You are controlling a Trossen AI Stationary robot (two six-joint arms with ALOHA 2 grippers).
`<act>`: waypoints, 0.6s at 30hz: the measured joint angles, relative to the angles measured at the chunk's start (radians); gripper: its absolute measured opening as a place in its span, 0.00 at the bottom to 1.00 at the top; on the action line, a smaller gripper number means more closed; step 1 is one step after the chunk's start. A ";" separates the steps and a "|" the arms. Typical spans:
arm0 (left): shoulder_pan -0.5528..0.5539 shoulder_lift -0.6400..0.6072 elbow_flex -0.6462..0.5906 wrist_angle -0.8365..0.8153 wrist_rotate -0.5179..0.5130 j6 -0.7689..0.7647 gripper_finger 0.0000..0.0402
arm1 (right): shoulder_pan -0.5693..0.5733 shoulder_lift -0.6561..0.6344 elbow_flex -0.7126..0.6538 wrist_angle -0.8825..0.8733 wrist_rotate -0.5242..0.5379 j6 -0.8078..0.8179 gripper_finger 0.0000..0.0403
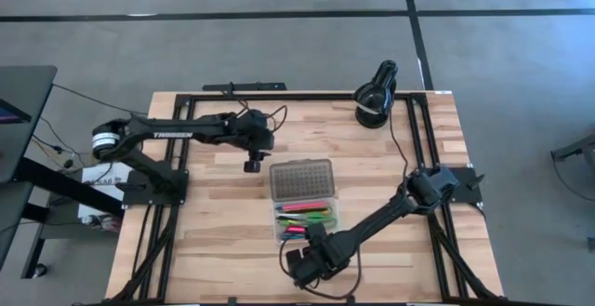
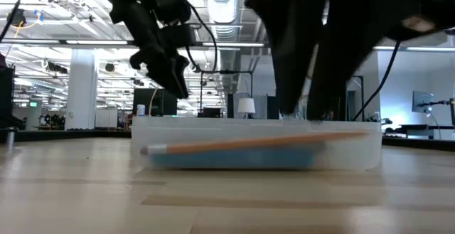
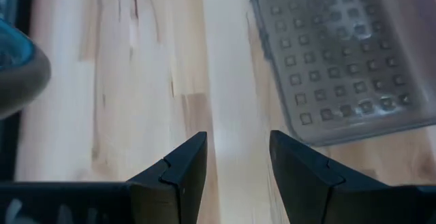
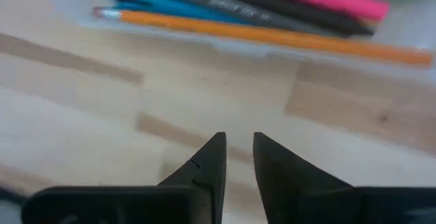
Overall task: Pick & place school supplies into a supply box
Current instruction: Close the supply box
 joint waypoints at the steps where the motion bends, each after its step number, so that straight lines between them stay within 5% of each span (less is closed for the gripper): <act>1: 0.010 0.009 0.000 -0.004 0.007 -0.005 0.39 | -0.002 0.002 -0.003 -0.005 -0.005 -0.017 0.17; 5: 0.035 0.018 0.002 -0.004 0.020 -0.004 0.39 | -0.022 0.012 0.003 0.030 -0.021 -0.058 0.23; 13: 0.077 0.018 0.014 0.032 0.028 0.062 0.39 | -0.055 0.017 -0.001 0.016 -0.025 -0.064 0.51; 18: 0.125 0.023 0.014 0.085 0.113 0.091 0.39 | -0.067 0.017 -0.001 0.013 -0.031 -0.064 0.60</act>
